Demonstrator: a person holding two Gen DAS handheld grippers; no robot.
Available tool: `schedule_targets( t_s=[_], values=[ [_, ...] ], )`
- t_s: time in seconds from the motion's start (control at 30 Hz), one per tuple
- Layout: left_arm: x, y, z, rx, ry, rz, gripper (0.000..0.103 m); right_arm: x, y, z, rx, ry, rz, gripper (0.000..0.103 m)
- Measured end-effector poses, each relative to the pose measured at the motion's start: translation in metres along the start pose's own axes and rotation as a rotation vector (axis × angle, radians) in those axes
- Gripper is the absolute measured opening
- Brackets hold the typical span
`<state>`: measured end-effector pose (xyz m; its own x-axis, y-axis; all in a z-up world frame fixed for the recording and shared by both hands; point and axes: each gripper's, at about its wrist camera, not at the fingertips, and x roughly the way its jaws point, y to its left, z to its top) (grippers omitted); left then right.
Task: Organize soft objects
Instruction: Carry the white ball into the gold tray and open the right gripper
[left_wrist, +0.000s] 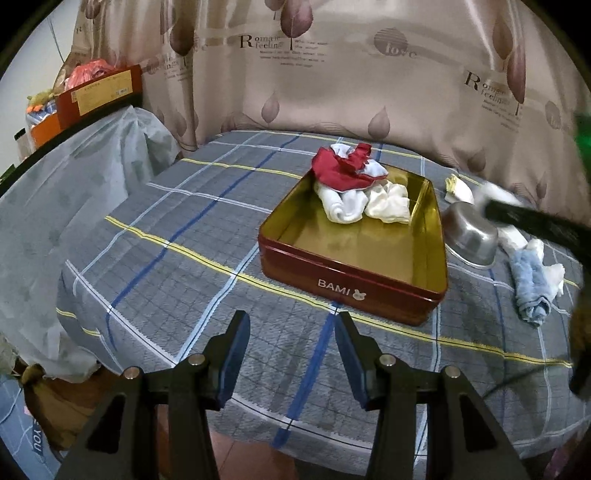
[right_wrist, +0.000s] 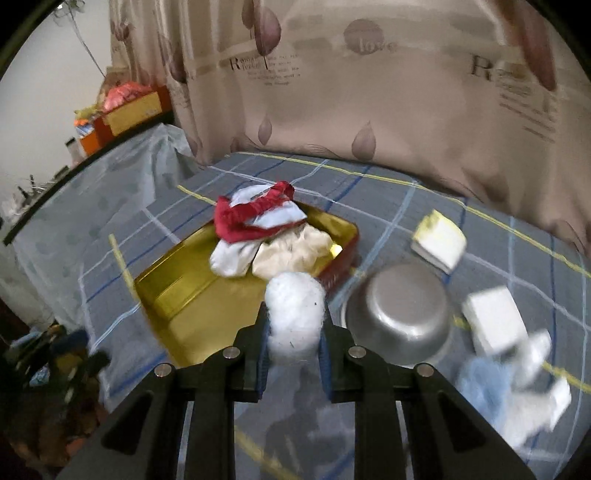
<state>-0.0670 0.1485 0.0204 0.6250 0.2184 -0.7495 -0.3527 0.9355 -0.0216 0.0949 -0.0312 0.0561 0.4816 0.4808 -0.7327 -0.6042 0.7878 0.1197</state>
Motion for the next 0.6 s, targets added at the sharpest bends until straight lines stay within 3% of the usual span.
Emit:
schedule_targets(
  t_s=[0.2, 0.6],
  values=[
    [0.000, -0.001, 0.001, 0.017, -0.002, 0.008, 0.049, 0.053, 0.006, 0.037, -0.015, 0.050, -0.044, 0.020],
    [-0.001, -0.003, 0.001, 0.059, -0.010, 0.026, 0.049, 0.103, -0.002, 0.058, -0.001, 0.094, -0.066, 0.027]
  ],
)
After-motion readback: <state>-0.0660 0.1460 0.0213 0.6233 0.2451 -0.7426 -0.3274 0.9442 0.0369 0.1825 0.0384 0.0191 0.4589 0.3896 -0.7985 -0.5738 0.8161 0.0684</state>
